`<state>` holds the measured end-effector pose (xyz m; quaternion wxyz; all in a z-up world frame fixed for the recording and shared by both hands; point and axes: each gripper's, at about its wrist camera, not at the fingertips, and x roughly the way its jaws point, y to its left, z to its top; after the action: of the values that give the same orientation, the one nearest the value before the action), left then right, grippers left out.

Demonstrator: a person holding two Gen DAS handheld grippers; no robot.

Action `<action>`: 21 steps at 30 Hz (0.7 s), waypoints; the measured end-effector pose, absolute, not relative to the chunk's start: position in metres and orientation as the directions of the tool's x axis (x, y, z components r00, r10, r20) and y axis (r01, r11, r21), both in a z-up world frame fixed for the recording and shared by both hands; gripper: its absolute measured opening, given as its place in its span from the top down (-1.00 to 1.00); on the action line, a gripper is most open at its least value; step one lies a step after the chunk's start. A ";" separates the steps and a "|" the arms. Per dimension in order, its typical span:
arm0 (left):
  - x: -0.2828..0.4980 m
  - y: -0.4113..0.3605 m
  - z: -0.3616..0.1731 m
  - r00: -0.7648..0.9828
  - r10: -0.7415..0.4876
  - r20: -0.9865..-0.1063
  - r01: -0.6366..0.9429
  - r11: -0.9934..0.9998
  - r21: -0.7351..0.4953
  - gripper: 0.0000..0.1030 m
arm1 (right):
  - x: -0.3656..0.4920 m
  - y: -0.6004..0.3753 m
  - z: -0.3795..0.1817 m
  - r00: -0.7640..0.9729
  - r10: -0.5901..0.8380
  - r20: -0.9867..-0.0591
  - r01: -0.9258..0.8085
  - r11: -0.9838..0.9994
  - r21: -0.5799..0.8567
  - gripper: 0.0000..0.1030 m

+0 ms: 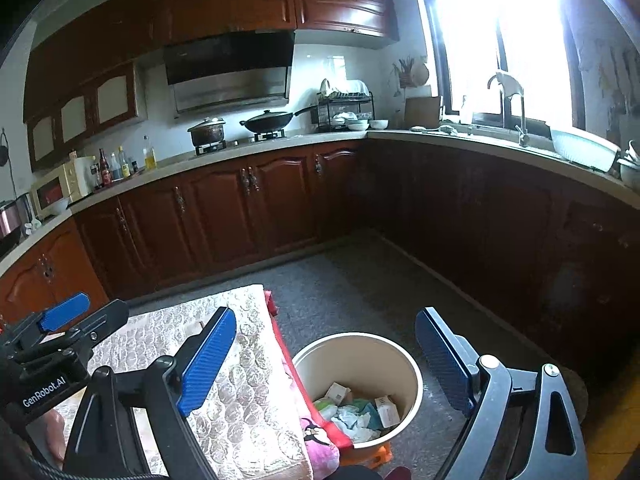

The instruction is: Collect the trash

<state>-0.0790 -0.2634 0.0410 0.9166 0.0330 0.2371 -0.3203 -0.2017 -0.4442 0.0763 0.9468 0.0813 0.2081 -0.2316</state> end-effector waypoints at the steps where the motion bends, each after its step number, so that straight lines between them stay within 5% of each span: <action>1: -0.079 -0.263 0.041 0.682 -0.572 -0.455 0.604 0.792 -0.092 -0.44 | -0.202 -0.444 0.077 0.806 -0.406 -0.432 0.473 0.879 0.057 -0.74; 21: -0.078 -0.261 0.038 0.679 -0.574 -0.458 0.607 0.790 -0.089 -0.44 | -0.204 -0.448 0.077 0.800 -0.418 -0.430 0.488 0.870 0.063 -0.74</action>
<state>-0.0776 -0.2609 0.0382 0.9156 0.0349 0.2377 -0.3224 -0.2036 -0.4478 0.0767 0.9450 0.0854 0.2056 -0.2397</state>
